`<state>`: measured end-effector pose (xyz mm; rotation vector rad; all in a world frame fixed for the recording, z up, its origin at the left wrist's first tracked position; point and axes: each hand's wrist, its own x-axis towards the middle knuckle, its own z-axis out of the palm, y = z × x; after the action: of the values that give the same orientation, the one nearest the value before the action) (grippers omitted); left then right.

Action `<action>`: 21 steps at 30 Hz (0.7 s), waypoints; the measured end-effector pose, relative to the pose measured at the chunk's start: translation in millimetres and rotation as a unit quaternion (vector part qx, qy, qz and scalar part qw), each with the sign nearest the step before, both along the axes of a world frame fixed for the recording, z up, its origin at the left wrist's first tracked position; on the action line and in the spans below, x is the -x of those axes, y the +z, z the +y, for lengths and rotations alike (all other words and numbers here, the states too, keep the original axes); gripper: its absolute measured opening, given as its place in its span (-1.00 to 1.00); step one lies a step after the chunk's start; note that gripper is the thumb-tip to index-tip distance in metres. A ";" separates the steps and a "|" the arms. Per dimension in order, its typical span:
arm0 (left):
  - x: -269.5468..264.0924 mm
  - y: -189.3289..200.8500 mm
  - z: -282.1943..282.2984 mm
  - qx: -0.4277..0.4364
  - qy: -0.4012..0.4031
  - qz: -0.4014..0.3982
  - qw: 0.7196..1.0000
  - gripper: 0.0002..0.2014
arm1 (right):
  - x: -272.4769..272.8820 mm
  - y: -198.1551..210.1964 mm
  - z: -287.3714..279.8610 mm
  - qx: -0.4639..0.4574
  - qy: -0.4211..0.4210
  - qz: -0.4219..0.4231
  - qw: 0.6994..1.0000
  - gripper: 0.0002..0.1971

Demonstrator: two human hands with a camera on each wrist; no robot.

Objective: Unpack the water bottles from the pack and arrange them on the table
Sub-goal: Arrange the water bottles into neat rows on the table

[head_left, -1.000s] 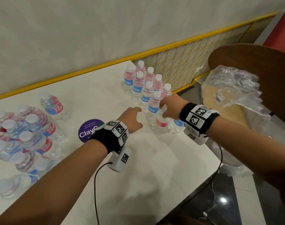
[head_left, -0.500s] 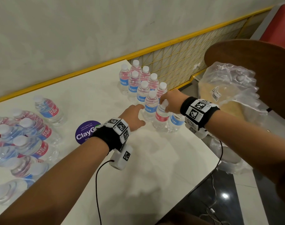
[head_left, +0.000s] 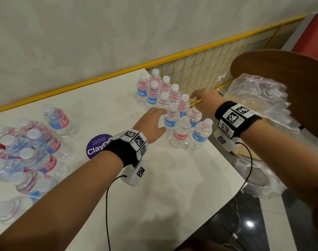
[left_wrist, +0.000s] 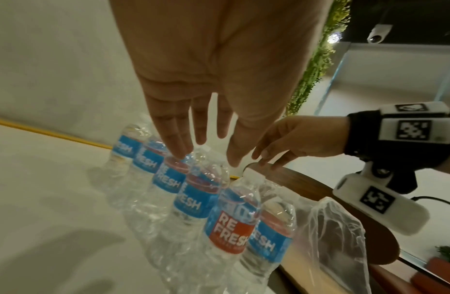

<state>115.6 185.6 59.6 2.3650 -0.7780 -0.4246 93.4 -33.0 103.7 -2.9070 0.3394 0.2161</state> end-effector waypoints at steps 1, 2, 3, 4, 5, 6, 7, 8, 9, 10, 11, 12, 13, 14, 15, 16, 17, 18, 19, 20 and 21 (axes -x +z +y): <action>-1.0 3.3 -8.1 0.010 -0.013 -0.002 1.000 -0.42 | -2.6 -0.1 -7.1 0.012 -0.026 0.008 1.000 -0.62; -1.9 6.1 -16.9 0.016 -0.027 -0.003 1.000 -0.42 | -4.4 -1.6 -12.1 0.022 -0.043 0.029 0.998 -0.62; -2.7 7.6 -26.2 0.014 -0.042 -0.003 0.999 -0.41 | -4.8 -3.4 -14.6 0.027 -0.053 0.052 0.997 -0.60; -2.8 8.6 -35.7 0.007 -0.060 -0.005 0.998 -0.40 | -4.7 -6.0 -16.2 0.025 -0.058 0.069 0.996 -0.58; -2.7 9.2 -44.8 -0.003 -0.079 -0.007 0.997 -0.39 | -5.1 -9.0 -17.2 0.019 -0.060 0.079 0.995 -0.56; -2.7 8.8 -53.0 -0.012 -0.095 -0.009 0.995 -0.40 | -5.6 -12.2 -18.0 0.009 -0.061 0.080 0.995 -0.55; -2.8 7.6 -60.2 -0.022 -0.106 -0.011 0.994 -0.43 | -6.0 -14.3 -18.4 -0.002 -0.062 0.077 0.995 -0.54; -2.3 6.5 -66.0 -0.034 -0.114 -0.019 0.993 -0.48 | -6.5 -16.1 -19.1 -0.011 -0.064 0.072 0.995 -0.54; -2.4 4.6 -70.7 -0.050 -0.118 -0.033 0.991 -0.55 | -6.5 -16.8 -19.6 -0.017 -0.066 0.071 0.995 -0.55; -2.0 3.2 -74.3 -0.061 -0.117 -0.047 0.990 -0.63 | -6.6 -17.2 -20.5 -0.020 -0.066 0.073 0.995 -0.55; -1.8 2.1 -77.2 -0.066 -0.112 -0.055 0.990 -0.69 | -6.2 -16.8 -21.6 -0.024 -0.063 0.077 0.995 -0.55; -1.1 1.6 -79.3 -0.064 -0.105 -0.063 0.990 -0.72 | -6.3 -16.5 -23.1 -0.026 -0.057 0.081 0.995 -0.55; -0.3 1.1 -81.1 -0.061 -0.094 -0.070 0.991 -0.73 | -6.2 -16.1 -24.2 -0.027 -0.051 0.085 0.995 -0.54; 0.1 0.0 -82.6 -0.055 -0.082 -0.078 0.992 -0.71 | -6.5 -16.1 -25.1 -0.026 -0.045 0.087 0.995 -0.54; 0.3 -1.6 -83.7 -0.052 -0.067 -0.083 0.993 -0.69 | -6.8 -16.2 -25.5 -0.022 -0.039 0.087 0.995 -0.54; 0.6 -3.4 -84.6 -0.049 -0.055 -0.088 0.993 -0.66 | -7.4 -16.7 -25.8 -0.019 -0.035 0.086 0.995 -0.54; 1.1 -4.5 -85.5 -0.050 -0.046 -0.085 0.994 -0.64 | -7.9 -16.9 -26.0 -0.016 -0.032 0.087 0.996 -0.54; 1.8 -4.1 -85.7 -0.051 -0.044 -0.080 0.995 -0.61 | -8.6 -17.4 -26.3 -0.013 -0.030 0.089 0.995 -0.54; 1.6 -3.0 -85.5 -0.058 -0.052 -0.068 0.995 -0.58 | -8.9 -17.1 -26.5 -0.011 -0.028 0.091 0.995 -0.53; 0.2 -0.9 -85.0 -0.065 -0.071 -0.060 0.994 -0.54 | -9.2 -16.7 -26.7 -0.009 -0.027 0.094 0.995 -0.53; -1.8 1.8 -84.1 -0.074 -0.093 -0.056 0.991 -0.51 | -9.1 -16.2 -26.5 -0.008 -0.026 0.095 0.995 -0.53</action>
<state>117.4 101.5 61.4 2.4806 -1.0583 -0.4423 102.5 -59.5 87.4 -2.8641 0.4418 0.4870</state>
